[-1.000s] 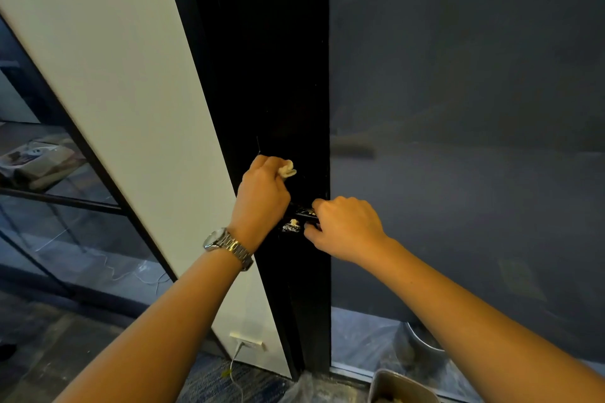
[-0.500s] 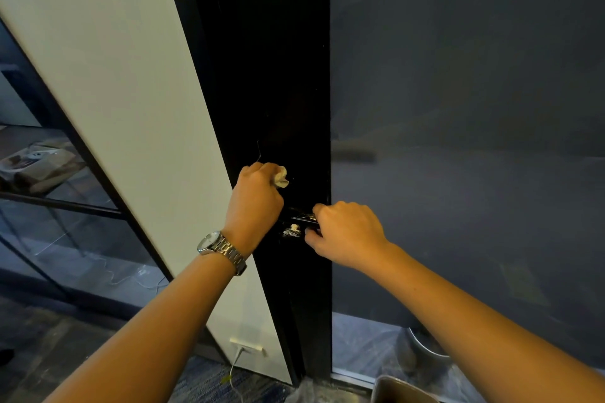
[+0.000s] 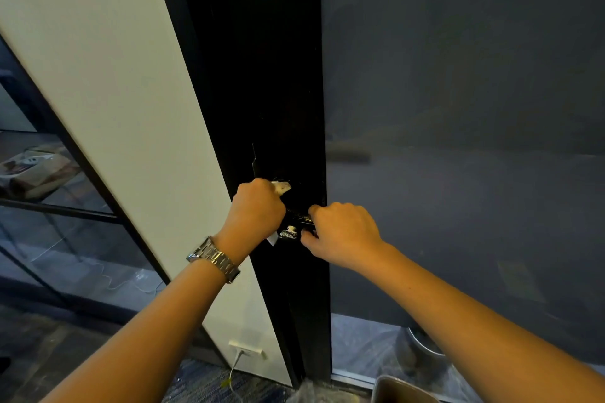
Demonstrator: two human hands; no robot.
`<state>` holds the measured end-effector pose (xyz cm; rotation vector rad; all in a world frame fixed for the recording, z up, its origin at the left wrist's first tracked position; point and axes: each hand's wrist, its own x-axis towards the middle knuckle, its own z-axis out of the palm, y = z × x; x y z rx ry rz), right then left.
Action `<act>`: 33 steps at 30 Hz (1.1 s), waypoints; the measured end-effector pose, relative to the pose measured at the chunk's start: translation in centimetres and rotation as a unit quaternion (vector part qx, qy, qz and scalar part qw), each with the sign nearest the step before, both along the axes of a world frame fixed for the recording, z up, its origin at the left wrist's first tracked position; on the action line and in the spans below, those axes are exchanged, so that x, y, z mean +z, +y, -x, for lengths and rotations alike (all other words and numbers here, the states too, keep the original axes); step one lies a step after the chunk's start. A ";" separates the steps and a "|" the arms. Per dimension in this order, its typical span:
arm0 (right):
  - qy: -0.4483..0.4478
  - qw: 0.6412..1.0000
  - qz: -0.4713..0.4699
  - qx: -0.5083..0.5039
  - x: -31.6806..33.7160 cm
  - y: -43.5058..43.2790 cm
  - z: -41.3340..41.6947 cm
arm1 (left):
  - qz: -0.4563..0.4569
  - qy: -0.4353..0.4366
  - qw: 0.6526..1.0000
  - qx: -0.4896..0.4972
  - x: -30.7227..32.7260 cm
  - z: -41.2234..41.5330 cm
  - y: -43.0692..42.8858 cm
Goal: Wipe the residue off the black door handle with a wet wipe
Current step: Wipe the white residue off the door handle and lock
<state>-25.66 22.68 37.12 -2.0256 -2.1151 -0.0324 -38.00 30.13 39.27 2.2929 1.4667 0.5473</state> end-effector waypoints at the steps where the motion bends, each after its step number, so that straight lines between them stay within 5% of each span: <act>1: 0.003 1.000 0.003 -0.001 0.0 0.0 0.0 | 0.035 0.002 0.999 0.012 -0.1 0.2 0.1; 3: 0.004 1.000 0.009 -0.002 0.0 0.0 0.0 | 0.176 -0.112 0.977 0.040 0.1 0.3 0.1; 6: 0.000 1.000 0.006 -0.004 -0.1 0.1 -0.1 | 0.410 -0.399 0.817 0.075 0.0 -0.3 -0.2; 8: -0.002 1.000 -0.004 -0.003 -0.1 0.2 -0.1 | 0.445 -0.487 0.744 0.102 -0.3 -0.7 -0.3; 11: -0.003 1.000 -0.010 -0.002 -0.1 0.1 0.0 | 0.453 -0.534 0.704 0.121 -0.4 -1.0 -0.4; 14: -0.005 1.000 -0.007 0.000 -0.1 0.0 -0.1 | 0.426 -0.505 0.742 0.112 -0.6 -0.8 0.0; 19: -0.006 1.000 0.004 -0.003 0.0 0.0 0.0 | 0.083 -0.251 0.962 0.069 -1.1 0.1 0.6; 24: -0.012 1.000 0.002 0.001 0.0 0.1 0.0 | -0.136 -0.156 0.978 -0.027 -0.4 -0.3 0.4; 33: -0.009 1.000 -0.002 0.002 -0.1 -0.1 0.0 | -0.175 -0.008 0.983 -0.050 0.1 -0.3 1.0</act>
